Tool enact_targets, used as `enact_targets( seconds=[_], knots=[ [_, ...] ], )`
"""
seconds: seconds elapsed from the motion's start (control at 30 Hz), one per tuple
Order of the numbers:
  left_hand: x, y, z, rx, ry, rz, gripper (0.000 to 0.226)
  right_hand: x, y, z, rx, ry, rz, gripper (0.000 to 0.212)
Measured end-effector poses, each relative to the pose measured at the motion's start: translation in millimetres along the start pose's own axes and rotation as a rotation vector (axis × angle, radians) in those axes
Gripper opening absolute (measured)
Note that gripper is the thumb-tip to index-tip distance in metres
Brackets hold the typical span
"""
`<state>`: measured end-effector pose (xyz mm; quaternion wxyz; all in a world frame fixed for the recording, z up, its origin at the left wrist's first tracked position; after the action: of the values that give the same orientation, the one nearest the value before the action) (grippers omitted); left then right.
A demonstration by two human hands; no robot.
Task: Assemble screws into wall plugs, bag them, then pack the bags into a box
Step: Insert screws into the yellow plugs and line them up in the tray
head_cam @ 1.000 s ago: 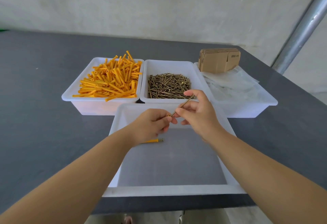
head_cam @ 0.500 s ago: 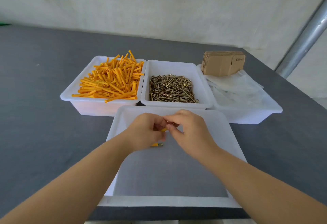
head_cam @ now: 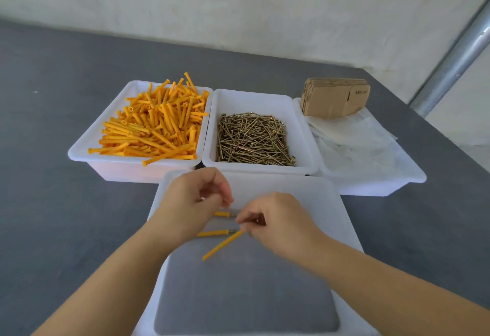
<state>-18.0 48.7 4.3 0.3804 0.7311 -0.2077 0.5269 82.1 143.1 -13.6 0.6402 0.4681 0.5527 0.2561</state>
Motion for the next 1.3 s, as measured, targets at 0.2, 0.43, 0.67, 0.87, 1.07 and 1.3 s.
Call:
enact_targets(
  seconds=[0.2, 0.43, 0.67, 0.87, 1.07, 1.3],
  knots=[
    [1.5, -5.1, 3.6, 0.001, 0.022, 0.028, 0.028, -17.5, -48.3, -5.7, -0.193, 0.144, 0.180, 0.017],
    [5.6, -12.1, 8.1, -0.039, -0.010, -0.047, 0.025, -26.7, -68.4, -20.0, -0.233, 0.171, 0.358, 0.014],
    [6.2, -3.3, 4.6, 0.050, -0.062, -0.046, 0.032, -22.4, -63.7, -36.2, -0.074, 0.127, 0.418, 0.021],
    [7.4, -1.5, 6.4, 0.092, -0.092, -0.106, 0.028, -17.9, -65.1, -34.6, -0.018, 0.116, 0.401, 0.016],
    [9.0, -12.2, 7.0, 0.044, -0.103, -0.183, 0.028, -19.5, -61.2, -30.8, 0.071, 0.155, 0.419, 0.022],
    [14.3, -15.0, 6.7, 0.024, -0.108, -0.153, 0.023, -27.2, -44.3, -13.4, 0.197, 0.236, 0.286, 0.028]
  ],
)
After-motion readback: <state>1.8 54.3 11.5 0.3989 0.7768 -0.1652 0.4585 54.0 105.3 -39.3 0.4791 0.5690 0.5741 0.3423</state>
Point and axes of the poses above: each hand's wrist, its own z-axis away from the middle knuckle, its own y-axis out of the back of the hand, x = y × z, the point moved 9 cm from there along -z, towards the middle knuckle, and after that the axes turned 3 degrees about z, right-handed, at the moved point
